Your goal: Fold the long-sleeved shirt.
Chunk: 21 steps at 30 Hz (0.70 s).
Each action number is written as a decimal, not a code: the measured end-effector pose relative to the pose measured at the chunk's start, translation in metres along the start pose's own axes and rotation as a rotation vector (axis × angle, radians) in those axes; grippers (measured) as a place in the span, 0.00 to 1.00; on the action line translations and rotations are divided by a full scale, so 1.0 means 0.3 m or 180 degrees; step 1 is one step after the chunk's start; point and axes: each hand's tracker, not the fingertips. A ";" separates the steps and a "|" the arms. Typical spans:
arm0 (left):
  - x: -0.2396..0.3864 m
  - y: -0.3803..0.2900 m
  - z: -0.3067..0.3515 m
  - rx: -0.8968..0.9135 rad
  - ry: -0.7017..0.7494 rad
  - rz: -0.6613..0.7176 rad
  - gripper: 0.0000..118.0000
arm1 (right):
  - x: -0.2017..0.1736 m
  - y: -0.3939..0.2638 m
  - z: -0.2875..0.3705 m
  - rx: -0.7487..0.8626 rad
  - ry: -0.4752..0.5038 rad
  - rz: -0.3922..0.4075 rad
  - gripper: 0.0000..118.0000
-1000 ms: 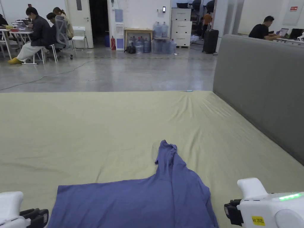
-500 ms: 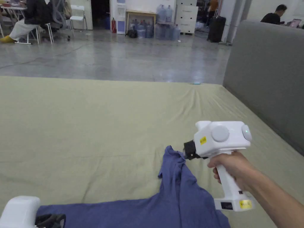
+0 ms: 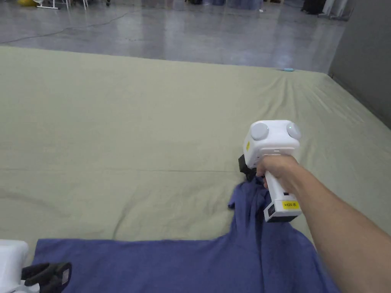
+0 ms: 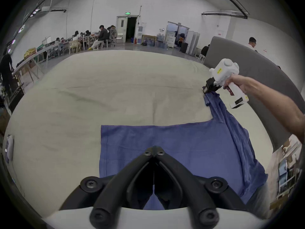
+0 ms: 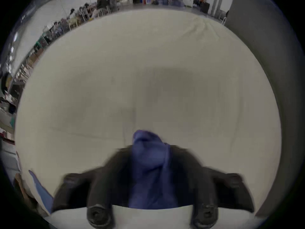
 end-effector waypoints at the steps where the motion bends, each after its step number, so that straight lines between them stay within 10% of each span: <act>1: 0.011 0.007 0.014 0.0012 -0.0013 0.0019 0.00 | 0.006 -0.008 0.030 0.0056 0.0049 -0.0074 0.07; 4: 0.035 0.022 0.081 0.0059 -0.0001 -0.0079 0.00 | 0.055 -0.059 0.217 0.0372 0.0383 -0.0265 0.07; 12: 0.104 0.004 0.368 0.0381 -0.0080 -0.0221 0.00 | 0.096 -0.568 0.825 0.1102 0.0720 0.0198 0.07; 21: 0.131 -0.097 0.549 0.0460 -0.0094 -0.0190 0.00 | -0.005 -1.141 0.642 0.0291 0.0767 0.0269 0.15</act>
